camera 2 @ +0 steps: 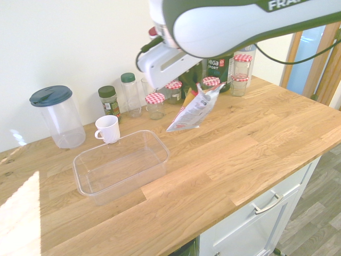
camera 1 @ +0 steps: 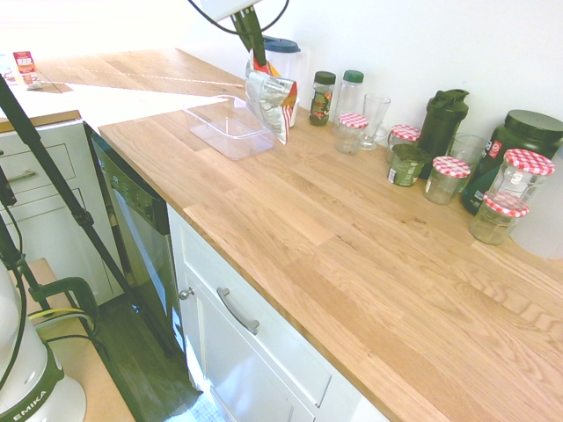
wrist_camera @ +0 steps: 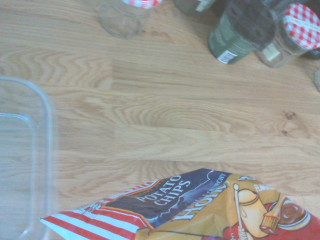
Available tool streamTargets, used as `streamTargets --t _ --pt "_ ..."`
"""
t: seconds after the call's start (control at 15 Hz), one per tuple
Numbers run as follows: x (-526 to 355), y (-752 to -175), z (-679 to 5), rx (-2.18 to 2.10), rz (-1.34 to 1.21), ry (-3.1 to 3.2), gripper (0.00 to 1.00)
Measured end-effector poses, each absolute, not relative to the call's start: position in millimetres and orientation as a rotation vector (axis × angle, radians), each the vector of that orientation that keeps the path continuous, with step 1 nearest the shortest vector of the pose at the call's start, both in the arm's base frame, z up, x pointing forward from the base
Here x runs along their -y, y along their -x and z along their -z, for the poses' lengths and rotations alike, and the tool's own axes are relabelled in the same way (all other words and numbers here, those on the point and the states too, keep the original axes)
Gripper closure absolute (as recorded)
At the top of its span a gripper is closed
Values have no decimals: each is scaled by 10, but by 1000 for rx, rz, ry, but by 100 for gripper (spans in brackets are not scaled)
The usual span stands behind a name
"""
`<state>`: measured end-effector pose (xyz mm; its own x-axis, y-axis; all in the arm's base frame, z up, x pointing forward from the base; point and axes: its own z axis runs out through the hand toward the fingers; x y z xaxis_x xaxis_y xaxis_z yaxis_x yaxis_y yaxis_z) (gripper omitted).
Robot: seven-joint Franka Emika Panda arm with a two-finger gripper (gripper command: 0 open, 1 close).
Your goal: Put the chip bag into the container
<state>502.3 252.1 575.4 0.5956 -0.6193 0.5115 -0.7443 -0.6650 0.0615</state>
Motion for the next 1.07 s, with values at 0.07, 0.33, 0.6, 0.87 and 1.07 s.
streamTargets --t 0.07,0.33,0.6,0.87,1.07 --pt "-2743 -5072 -5726 1097 -675 -2555 100" --pt "-3587 -5157 -5618 1014 -676 -2562 100" --pt "-4128 -5362 -5216 973 -636 -2545 100" --pt "-4256 -5711 -4924 1007 -575 -2527 100" --pt "-4305 -5769 -4864 1004 -556 -2514 0"
